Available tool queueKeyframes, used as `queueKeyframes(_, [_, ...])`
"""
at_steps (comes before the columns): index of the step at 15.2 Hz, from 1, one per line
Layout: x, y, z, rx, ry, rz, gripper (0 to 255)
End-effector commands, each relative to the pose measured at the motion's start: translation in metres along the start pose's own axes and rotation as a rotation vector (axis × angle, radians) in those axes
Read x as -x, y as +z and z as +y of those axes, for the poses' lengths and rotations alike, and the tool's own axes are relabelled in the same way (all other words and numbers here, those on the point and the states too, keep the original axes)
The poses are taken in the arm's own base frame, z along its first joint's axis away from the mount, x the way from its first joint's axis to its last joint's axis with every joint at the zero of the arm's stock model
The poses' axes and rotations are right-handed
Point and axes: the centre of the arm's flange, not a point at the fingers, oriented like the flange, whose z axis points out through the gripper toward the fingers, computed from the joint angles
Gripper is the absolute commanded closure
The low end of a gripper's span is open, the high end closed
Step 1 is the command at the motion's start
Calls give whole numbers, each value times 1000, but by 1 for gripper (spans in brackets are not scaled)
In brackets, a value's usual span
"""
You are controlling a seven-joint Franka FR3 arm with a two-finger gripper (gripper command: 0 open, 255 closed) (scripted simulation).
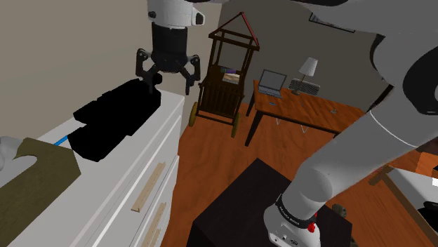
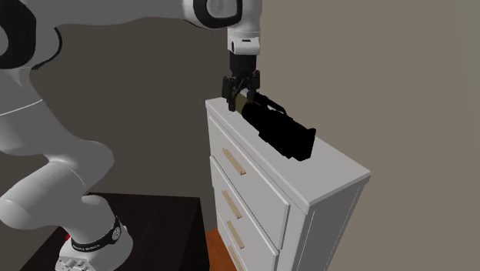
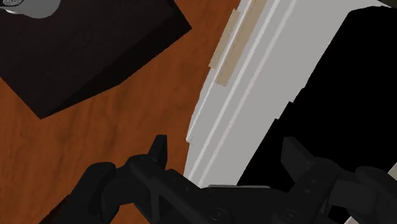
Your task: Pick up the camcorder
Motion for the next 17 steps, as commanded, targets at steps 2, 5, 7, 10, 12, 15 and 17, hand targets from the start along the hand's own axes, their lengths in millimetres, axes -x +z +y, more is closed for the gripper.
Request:
queueKeyframes(2, [-13, -3, -36, -4, 123, -3, 0])
queueKeyframes(5, [-32, -7, -70, -6, 236, -5, 0])
queueKeyframes(7, [-46, -9, -92, -7, 312, -6, 0])
queueKeyframes(10, [-59, -5, -108, -8, 371, -7, 0])
queueKeyframes(12, [-59, 5, -109, -8, 371, -7, 0])
queueKeyframes(15, [-59, 21, -109, -8, 371, -7, 0])
queueKeyframes(17, [-59, 29, -110, -8, 371, -7, 0])
